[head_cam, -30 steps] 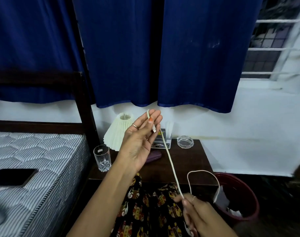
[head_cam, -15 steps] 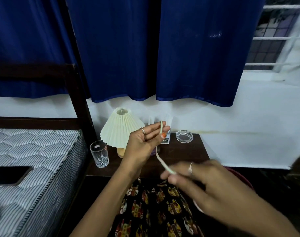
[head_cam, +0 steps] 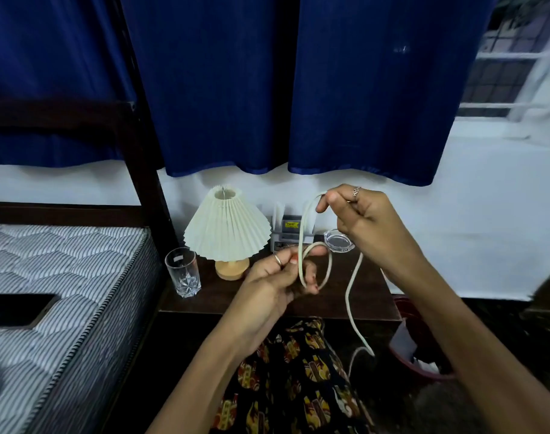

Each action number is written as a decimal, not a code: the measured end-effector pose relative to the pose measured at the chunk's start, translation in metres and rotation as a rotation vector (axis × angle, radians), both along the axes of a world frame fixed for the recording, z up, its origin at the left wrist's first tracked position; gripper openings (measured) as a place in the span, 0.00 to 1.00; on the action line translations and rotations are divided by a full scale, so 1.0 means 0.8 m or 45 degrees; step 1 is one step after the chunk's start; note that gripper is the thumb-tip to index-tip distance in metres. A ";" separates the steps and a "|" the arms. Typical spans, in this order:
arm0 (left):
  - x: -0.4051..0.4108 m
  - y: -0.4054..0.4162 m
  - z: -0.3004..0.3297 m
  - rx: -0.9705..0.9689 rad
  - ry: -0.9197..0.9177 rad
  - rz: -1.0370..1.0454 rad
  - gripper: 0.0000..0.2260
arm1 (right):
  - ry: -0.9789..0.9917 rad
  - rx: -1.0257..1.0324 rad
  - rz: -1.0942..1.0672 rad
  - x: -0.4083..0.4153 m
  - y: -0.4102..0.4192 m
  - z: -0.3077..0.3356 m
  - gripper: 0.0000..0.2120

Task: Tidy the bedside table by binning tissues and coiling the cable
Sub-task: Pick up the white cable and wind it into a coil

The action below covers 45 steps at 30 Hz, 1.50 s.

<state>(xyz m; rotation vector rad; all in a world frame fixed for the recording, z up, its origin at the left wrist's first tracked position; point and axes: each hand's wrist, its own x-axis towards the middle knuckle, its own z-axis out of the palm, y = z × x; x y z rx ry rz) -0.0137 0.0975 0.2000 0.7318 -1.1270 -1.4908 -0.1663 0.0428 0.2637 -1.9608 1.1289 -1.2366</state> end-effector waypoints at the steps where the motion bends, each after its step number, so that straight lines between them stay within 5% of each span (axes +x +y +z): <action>1: 0.000 0.002 0.000 0.026 0.037 -0.012 0.14 | -0.015 0.021 -0.033 0.001 -0.004 -0.006 0.12; 8: 0.002 0.001 0.008 0.115 0.273 0.028 0.16 | -0.026 0.113 -0.180 0.000 -0.014 -0.060 0.15; 17: -0.004 -0.019 0.023 0.075 0.408 0.222 0.12 | -0.202 0.442 0.100 0.013 0.047 -0.128 0.15; 22: -0.002 -0.024 0.027 0.051 0.298 0.350 0.11 | 0.092 0.282 0.136 -0.003 0.071 -0.154 0.11; 30: 0.001 -0.031 0.010 -0.001 -0.029 0.473 0.12 | 0.741 -0.023 0.220 -0.020 0.089 -0.131 0.33; 39: -0.002 -0.025 -0.013 -0.112 -0.382 0.377 0.10 | 0.475 -0.437 -0.017 -0.018 0.076 -0.056 0.12; 45: -0.007 -0.011 -0.017 -0.067 -0.207 0.228 0.16 | 0.273 -0.376 -0.196 -0.012 0.046 -0.039 0.09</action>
